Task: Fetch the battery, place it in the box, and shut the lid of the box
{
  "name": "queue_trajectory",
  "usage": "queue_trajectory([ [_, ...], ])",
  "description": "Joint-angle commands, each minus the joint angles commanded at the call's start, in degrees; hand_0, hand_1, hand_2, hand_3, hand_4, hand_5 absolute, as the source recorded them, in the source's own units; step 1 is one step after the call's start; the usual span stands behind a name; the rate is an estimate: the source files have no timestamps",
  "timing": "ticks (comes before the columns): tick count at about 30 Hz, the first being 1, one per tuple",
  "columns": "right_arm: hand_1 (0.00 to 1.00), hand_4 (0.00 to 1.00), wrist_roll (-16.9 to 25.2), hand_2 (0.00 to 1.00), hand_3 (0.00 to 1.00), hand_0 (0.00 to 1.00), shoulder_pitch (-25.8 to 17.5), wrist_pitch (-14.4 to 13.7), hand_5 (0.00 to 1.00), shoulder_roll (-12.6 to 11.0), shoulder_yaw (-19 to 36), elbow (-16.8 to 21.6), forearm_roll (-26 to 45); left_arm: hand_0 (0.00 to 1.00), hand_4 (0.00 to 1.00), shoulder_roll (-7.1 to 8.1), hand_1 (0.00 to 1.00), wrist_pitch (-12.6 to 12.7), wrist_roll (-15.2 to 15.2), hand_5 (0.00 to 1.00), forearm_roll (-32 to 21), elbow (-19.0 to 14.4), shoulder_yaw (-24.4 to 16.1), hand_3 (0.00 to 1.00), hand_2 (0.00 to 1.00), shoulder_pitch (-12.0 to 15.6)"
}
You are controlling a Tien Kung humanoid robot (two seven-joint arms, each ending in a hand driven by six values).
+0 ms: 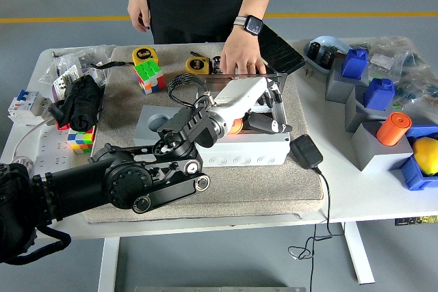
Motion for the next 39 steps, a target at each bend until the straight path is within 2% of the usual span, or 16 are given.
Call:
queue_trajectory([
  [5,0.642,0.949,0.03,0.667,0.585,0.571,-0.05,-0.01,0.480,0.01,0.18,0.02,-0.08,0.308,0.998,0.16,0.515,-0.03,-0.28,0.477,-0.21,-1.45,-2.05,0.572,0.507,0.71],
  [11,0.642,0.949,0.07,0.667,0.584,0.572,-0.15,-0.01,0.479,0.15,0.54,0.03,-0.20,0.307,0.998,1.60,0.516,-0.91,-0.19,0.490,0.23,-6.80,-7.04,0.572,0.506,2.63],
  [13,0.642,0.949,0.07,0.667,0.584,0.572,-0.27,-0.03,0.479,0.19,0.68,-0.03,-0.17,0.307,0.998,2.93,0.516,-1.28,-0.03,0.490,0.78,-9.63,-9.16,0.572,0.506,4.08],
  [14,0.643,0.948,0.03,0.667,0.584,0.571,-0.29,-0.02,0.478,0.19,0.65,-0.07,-0.16,0.321,0.998,3.48,0.534,-1.53,0.05,0.534,0.86,-10.54,-9.70,0.562,0.513,4.57],
  [16,0.643,0.948,0.02,0.667,0.584,0.571,-0.33,-0.03,0.478,0.17,0.75,-0.08,-0.21,0.321,0.998,4.64,0.534,-1.98,0.12,0.534,0.86,-11.93,-10.47,0.562,0.513,5.55],
  [19,0.643,0.948,0.05,0.667,0.584,0.571,-0.37,-0.06,0.478,0.13,1.24,-0.02,-0.46,0.321,0.998,7.26,0.534,-3.20,0.45,0.534,0.98,-14.10,-11.55,0.562,0.513,7.76],
  [20,0.643,0.949,0.05,0.667,0.584,0.571,-0.42,-0.07,0.477,0.14,1.41,-0.04,-0.49,0.389,0.998,8.48,0.600,-3.87,0.86,0.600,1.19,-15.16,-12.02,0.573,0.560,8.85],
  [24,0.643,0.949,0.07,0.667,0.584,0.571,-0.59,-0.04,0.477,0.20,1.64,-0.10,-0.51,0.389,0.998,12.10,0.600,-4.52,1.45,0.600,1.93,-18.55,-13.62,0.573,0.560,12.10],
  [30,0.643,0.949,0.15,0.667,0.584,0.572,-0.76,-0.02,0.477,0.25,1.96,-0.09,-0.59,0.393,0.998,15.59,0.601,-4.66,1.67,0.605,2.98,-20.80,-15.32,0.567,0.567,15.73],
  [34,0.643,0.949,0.16,0.667,0.585,0.573,-0.71,-0.04,0.476,0.33,1.94,-0.07,-0.63,0.395,0.998,17.23,0.602,-4.73,1.95,0.606,3.53,-21.37,-16.40,0.569,0.567,17.21],
  [39,0.642,0.950,0.14,0.667,0.587,0.571,-0.67,-0.09,0.477,0.20,1.91,-0.02,-0.67,0.372,0.998,18.89,0.600,-5.47,2.72,0.613,3.43,-21.52,-15.76,0.565,0.562,18.31],
])
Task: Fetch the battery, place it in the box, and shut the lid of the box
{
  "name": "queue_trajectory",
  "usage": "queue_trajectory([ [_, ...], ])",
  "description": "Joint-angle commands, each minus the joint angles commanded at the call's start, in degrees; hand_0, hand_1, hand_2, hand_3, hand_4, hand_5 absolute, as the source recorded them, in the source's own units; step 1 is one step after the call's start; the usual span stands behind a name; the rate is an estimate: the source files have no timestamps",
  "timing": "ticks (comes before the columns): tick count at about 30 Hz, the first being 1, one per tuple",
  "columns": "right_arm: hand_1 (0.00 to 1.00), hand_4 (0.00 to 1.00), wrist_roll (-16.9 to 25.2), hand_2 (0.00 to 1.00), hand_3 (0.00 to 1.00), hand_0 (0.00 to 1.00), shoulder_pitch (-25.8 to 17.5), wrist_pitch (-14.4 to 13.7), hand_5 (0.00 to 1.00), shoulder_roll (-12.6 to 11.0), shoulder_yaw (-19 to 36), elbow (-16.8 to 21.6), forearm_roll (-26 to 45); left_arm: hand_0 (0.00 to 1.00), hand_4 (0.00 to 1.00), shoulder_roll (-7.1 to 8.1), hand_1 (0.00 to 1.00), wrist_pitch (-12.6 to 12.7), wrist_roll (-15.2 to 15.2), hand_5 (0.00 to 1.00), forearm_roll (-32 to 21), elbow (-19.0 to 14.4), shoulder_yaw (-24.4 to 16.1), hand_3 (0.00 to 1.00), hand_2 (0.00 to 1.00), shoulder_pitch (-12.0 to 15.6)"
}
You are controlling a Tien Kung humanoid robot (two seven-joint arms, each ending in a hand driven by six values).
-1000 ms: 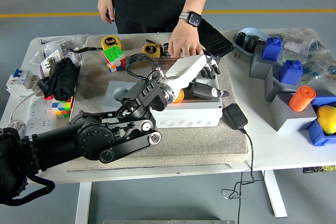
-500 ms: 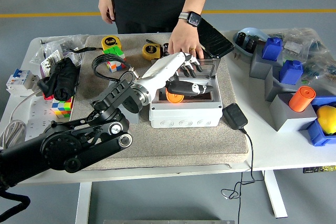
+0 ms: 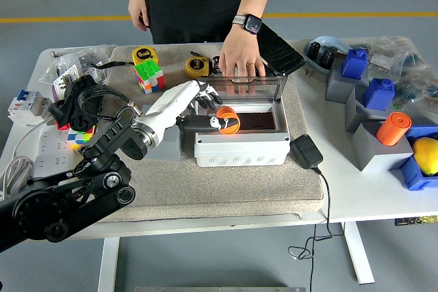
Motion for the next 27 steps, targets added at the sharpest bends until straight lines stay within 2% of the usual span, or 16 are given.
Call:
queue_trajectory([
  [5,0.642,0.950,-0.10,0.667,0.587,0.571,0.00,0.04,0.477,-0.17,-0.24,-0.07,0.11,0.372,0.998,0.11,0.600,-0.43,0.34,0.613,-0.50,-0.39,0.49,0.565,0.562,-0.25],
  [6,0.642,0.950,-0.09,0.667,0.586,0.572,0.01,0.04,0.477,-0.19,-0.26,-0.05,0.13,0.348,0.998,-0.07,0.584,-0.48,0.39,0.603,-0.52,-0.59,0.69,0.541,0.553,-0.44],
  [12,0.642,0.950,-0.09,0.668,0.586,0.572,-0.01,-0.01,0.477,-0.16,-0.14,0.01,0.12,0.335,0.998,-1.31,0.576,-0.94,0.68,0.618,-1.03,-0.90,2.02,0.536,0.554,-1.62],
  [18,0.642,0.950,-0.09,0.668,0.585,0.572,-0.09,0.00,0.477,-0.14,-0.24,0.02,0.25,0.317,0.998,-4.36,0.576,-2.34,1.56,0.623,-2.28,-0.27,4.84,0.537,0.557,-4.16],
  [20,0.642,0.950,-0.07,0.668,0.585,0.572,-0.08,-0.01,0.477,-0.15,-0.26,0.04,0.26,0.317,0.998,-5.36,0.576,-1.98,0.74,0.623,-3.96,0.32,5.33,0.537,0.557,-4.87],
  [22,0.642,0.950,-0.07,0.668,0.585,0.572,-0.02,0.00,0.477,-0.15,-0.57,0.02,0.34,0.317,0.998,-7.36,0.576,-0.57,-1.89,0.623,-8.02,1.85,5.73,0.537,0.557,-6.36],
  [24,0.642,0.950,-0.04,0.668,0.586,0.572,0.01,-0.01,0.478,-0.12,-0.71,0.03,0.37,0.328,0.998,-8.58,0.584,0.50,-3.90,0.625,-11.42,2.64,5.66,0.572,0.583,-7.15],
  [27,0.642,0.950,0.02,0.668,0.586,0.572,0.17,-0.02,0.478,-0.03,-0.80,0.08,0.40,0.328,0.998,-10.53,0.584,1.88,-7.55,0.625,-17.71,3.67,4.92,0.572,0.583,-8.50],
])
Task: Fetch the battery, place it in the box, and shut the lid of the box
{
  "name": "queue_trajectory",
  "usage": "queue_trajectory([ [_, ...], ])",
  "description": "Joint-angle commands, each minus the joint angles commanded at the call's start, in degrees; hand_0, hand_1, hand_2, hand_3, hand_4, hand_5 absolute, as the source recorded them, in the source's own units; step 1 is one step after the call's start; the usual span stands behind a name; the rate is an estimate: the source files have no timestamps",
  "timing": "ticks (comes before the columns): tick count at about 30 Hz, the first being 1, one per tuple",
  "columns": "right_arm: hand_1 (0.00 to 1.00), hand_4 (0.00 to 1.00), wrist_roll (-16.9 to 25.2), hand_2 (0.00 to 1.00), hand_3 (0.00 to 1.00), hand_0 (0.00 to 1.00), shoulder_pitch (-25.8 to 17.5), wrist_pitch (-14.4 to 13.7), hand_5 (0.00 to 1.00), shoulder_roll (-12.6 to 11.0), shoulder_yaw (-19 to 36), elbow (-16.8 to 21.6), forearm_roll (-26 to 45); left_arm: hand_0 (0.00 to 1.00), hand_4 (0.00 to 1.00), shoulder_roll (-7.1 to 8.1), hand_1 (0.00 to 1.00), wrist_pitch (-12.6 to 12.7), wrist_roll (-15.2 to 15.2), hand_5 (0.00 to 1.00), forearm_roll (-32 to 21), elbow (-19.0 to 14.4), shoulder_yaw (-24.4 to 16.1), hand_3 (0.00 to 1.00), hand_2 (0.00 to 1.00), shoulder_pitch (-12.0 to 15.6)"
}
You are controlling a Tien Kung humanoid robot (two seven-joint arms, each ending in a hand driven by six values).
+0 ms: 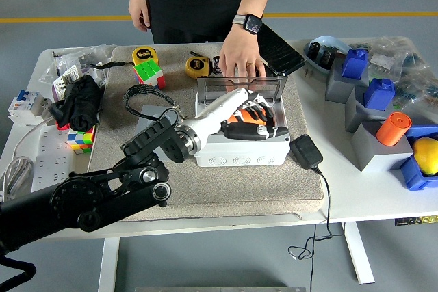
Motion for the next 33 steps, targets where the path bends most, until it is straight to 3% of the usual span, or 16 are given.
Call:
queue_trajectory([
  [3,0.643,0.950,-0.01,0.668,0.586,0.572,0.04,0.00,0.478,0.03,-0.06,-0.03,0.07,0.356,0.998,-0.52,0.601,0.62,-1.57,0.630,-1.46,-0.04,-0.83,0.611,0.599,-0.48],
  [8,0.643,0.950,-0.13,0.668,0.586,0.572,-0.11,0.04,0.478,-0.07,-0.07,-0.15,0.20,0.356,0.998,0.27,0.601,4.23,-6.45,0.630,-0.54,-0.43,-2.61,0.611,0.599,-0.38],
  [9,0.642,0.950,-0.14,0.668,0.585,0.572,-0.14,0.05,0.478,-0.07,-0.09,-0.17,0.22,0.594,0.998,0.43,0.674,4.64,-6.97,0.631,-0.01,-0.30,-3.02,0.683,0.648,-0.39],
  [14,0.642,0.950,-0.07,0.668,0.585,0.572,-0.06,0.03,0.478,0.04,-0.03,-0.11,0.18,0.594,0.998,0.88,0.674,4.06,-5.99,0.631,5.76,2.00,-5.17,0.683,0.648,-0.68],
  [15,0.642,0.949,-0.05,0.668,0.585,0.572,-0.03,0.01,0.477,0.05,0.01,-0.07,0.15,0.820,0.998,0.89,0.802,3.89,-5.74,0.640,6.32,2.45,-5.33,0.755,0.754,-0.74],
  [20,0.642,0.949,0.01,0.668,0.585,0.572,0.10,-0.09,0.477,0.05,0.11,0.02,0.07,0.820,0.998,0.82,0.802,1.66,-3.26,0.640,10.48,6.02,-5.13,0.755,0.754,-1.37],
  [21,0.642,0.949,0.00,0.668,0.585,0.572,0.14,-0.08,0.478,0.04,0.04,0.01,0.10,0.884,0.998,0.79,0.843,1.34,-3.14,0.651,11.20,6.71,-4.98,0.772,0.790,-1.57],
  [25,0.642,0.949,-0.04,0.668,0.585,0.572,0.09,-0.02,0.478,0.06,0.01,-0.03,0.23,0.884,0.998,0.73,0.843,-0.03,-2.03,0.651,13.12,8.42,-4.55,0.772,0.790,-2.29],
  [32,0.642,0.948,-0.13,0.668,0.584,0.572,-0.03,0.01,0.477,-0.08,0.18,-0.07,0.19,0.851,0.998,1.46,0.805,-4.73,2.82,0.663,16.16,6.93,-4.60,0.744,0.758,-2.45],
  [33,0.641,0.949,-0.14,0.668,0.585,0.572,-0.05,0.03,0.477,-0.09,0.12,-0.08,0.23,0.791,0.998,1.52,0.754,-5.30,3.45,0.663,16.46,6.53,-4.78,0.697,0.702,-2.50],
])
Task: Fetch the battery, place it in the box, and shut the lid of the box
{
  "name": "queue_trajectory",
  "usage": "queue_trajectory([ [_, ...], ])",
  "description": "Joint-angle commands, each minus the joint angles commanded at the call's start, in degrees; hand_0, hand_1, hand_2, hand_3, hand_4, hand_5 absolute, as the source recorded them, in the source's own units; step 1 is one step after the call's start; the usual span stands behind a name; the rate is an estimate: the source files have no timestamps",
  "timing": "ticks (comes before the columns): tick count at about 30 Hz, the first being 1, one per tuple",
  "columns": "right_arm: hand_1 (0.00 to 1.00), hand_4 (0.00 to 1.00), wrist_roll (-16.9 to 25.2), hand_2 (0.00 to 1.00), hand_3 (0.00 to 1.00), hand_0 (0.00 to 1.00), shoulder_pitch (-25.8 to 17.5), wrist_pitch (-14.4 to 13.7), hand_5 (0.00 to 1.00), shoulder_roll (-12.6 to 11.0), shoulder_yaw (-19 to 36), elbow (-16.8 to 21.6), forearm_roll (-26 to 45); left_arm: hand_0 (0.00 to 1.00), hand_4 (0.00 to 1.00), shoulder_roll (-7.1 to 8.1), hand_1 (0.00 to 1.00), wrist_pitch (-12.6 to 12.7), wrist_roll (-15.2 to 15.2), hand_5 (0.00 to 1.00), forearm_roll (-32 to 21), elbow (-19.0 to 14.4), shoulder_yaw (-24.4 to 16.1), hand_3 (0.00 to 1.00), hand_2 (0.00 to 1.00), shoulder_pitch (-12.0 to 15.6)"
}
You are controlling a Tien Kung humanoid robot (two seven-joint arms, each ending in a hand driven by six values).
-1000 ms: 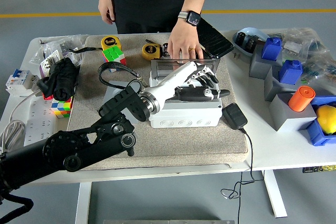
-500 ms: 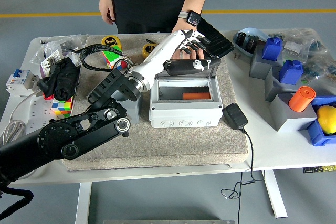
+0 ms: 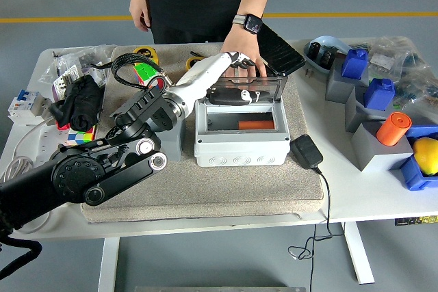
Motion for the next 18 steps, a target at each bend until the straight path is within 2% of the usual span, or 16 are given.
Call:
queue_trajectory([
  [5,0.641,0.949,0.06,0.668,0.585,0.572,0.06,-0.04,0.477,0.04,0.12,0.12,-0.17,0.791,0.998,0.31,0.754,-2.53,3.04,0.663,0.89,-2.14,-0.77,0.697,0.702,-0.08],
  [6,0.641,0.949,0.08,0.667,0.585,0.572,0.08,-0.07,0.477,0.04,0.18,0.14,-0.21,0.754,0.998,0.43,0.724,-2.96,3.55,0.672,0.97,-2.81,-0.95,0.674,0.684,0.02],
  [11,0.641,0.949,0.06,0.667,0.585,0.572,0.03,-0.07,0.477,0.05,0.03,0.10,-0.15,0.754,0.998,0.77,0.724,-4.72,5.54,0.672,1.57,-5.60,-1.54,0.674,0.684,0.27],
  [12,0.642,0.949,0.05,0.668,0.584,0.573,0.04,-0.05,0.476,0.06,-0.03,0.08,-0.13,0.708,0.998,0.81,0.687,-5.19,6.03,0.691,1.68,-6.17,-1.67,0.649,0.666,0.33],
  [17,0.642,0.949,0.02,0.668,0.584,0.573,-0.01,0.00,0.476,0.11,-0.04,0.01,-0.03,0.708,0.998,1.04,0.687,-6.92,7.92,0.691,0.87,-9.13,-1.94,0.649,0.666,0.92],
  [18,0.642,0.949,0.01,0.668,0.585,0.572,0.00,-0.01,0.477,0.12,-0.03,0.00,-0.03,0.682,0.998,1.04,0.665,-7.20,8.27,0.705,0.78,-9.55,-1.99,0.640,0.657,1.08],
])
